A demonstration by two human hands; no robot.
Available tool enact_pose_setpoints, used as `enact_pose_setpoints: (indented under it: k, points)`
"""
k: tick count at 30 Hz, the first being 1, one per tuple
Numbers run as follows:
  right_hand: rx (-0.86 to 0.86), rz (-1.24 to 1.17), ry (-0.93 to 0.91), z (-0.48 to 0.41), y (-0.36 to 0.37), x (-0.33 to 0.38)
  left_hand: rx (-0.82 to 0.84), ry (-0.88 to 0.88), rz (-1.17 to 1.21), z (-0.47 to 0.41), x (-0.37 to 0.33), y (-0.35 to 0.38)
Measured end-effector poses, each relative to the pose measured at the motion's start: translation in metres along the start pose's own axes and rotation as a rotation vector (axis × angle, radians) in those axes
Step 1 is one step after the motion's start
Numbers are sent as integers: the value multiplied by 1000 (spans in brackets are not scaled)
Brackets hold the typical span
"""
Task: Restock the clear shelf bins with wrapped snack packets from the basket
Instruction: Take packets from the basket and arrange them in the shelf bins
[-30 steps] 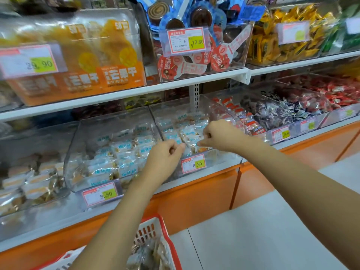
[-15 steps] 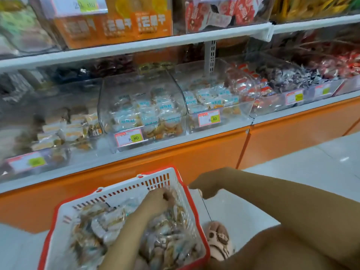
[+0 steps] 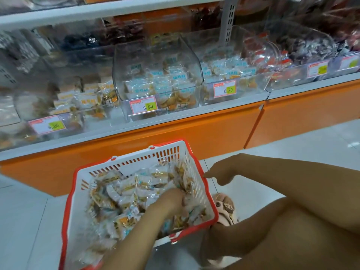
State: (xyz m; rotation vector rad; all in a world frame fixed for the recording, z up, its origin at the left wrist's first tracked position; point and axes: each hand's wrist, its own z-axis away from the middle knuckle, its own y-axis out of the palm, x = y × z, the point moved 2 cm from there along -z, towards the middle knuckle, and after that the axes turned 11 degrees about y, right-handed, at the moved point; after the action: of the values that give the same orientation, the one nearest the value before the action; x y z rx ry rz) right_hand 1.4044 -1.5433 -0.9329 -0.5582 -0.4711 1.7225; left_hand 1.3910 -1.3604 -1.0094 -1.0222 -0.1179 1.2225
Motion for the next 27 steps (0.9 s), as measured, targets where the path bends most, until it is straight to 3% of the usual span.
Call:
enact_pose_setpoints:
  k: [3, 6, 9, 13, 16, 18, 20, 22, 24, 27]
  points:
    - [24, 53, -17, 9, -6, 2, -19, 3, -70, 2, -5, -4]
    - [-9, 82, -39, 6, -11, -3, -70, -8, 29, 1, 4, -23]
    - [-92, -31, -75, 14, -30, -14, -210, 15, 219, 6, 7, -65]
    - [-254, -336, -127, 33, -71, -52, -507, 109, 655, 15, -10, -131]
    - [-495, -756, -138, 62, -105, -105, -649, 230, 886, 14, -36, -169]
    - [-795, -1016, -107, 82, -122, -144, -740, 298, 949, 9, -52, -193]
    - [-1113, -1140, 9, 92, -136, -183, -811, 334, 936, 2, -69, -216]
    - [-1242, -1113, 152, 89, -149, -217, -881, 356, 892, -8, -84, -237]
    - [-1155, -1014, 254, 78, -161, -240, -978, 369, 791, -16, -100, -255]
    - [-915, -891, 267, 51, -175, -252, -1052, 422, 687, -31, -121, -279]
